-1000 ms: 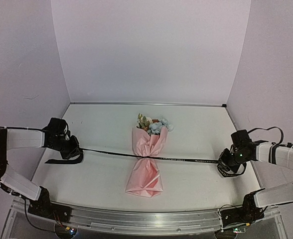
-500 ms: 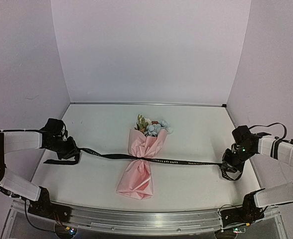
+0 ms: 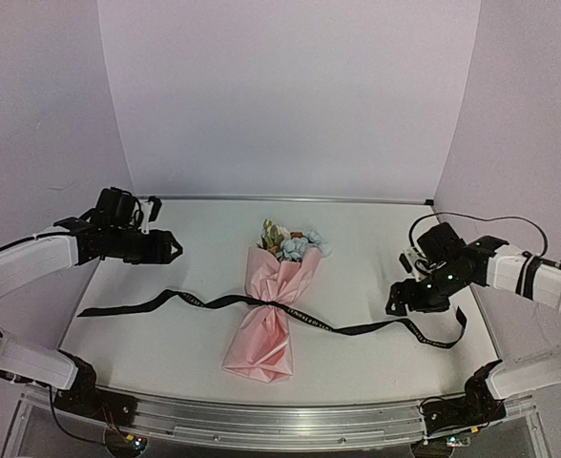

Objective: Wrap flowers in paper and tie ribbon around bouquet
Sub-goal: Tie the ribbon around the folded bouquet.

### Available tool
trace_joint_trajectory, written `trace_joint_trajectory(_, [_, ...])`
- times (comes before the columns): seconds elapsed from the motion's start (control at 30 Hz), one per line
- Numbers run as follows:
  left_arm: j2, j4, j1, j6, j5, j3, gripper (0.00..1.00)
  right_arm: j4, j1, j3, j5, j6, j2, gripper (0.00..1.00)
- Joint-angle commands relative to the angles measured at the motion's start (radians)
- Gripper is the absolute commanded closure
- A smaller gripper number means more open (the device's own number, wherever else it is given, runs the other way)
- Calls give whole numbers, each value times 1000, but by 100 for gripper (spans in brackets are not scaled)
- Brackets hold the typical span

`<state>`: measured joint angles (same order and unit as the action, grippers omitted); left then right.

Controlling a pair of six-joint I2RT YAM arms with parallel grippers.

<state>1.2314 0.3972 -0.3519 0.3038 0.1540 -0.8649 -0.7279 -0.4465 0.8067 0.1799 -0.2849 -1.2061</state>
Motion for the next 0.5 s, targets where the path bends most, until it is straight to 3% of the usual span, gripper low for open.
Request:
trace_joint_trajectory(0.0, [87,-73,-90,-267,39,-52,33,193,-95,60,88,187,-110,13])
trace_joint_trajectory(0.23, [162,-139,-172,-534,163,-42,38,271,-233,197,172,295,-341,15])
trace_joint_trajectory(0.33, [226,-105,-209,-688,145,-37,40,275,-274,229,181,327,-407,16])
trace_joint_trajectory(0.47, [310,-122,-225,-754,119,-51,44,309,-317,236,156,343,-479,17])
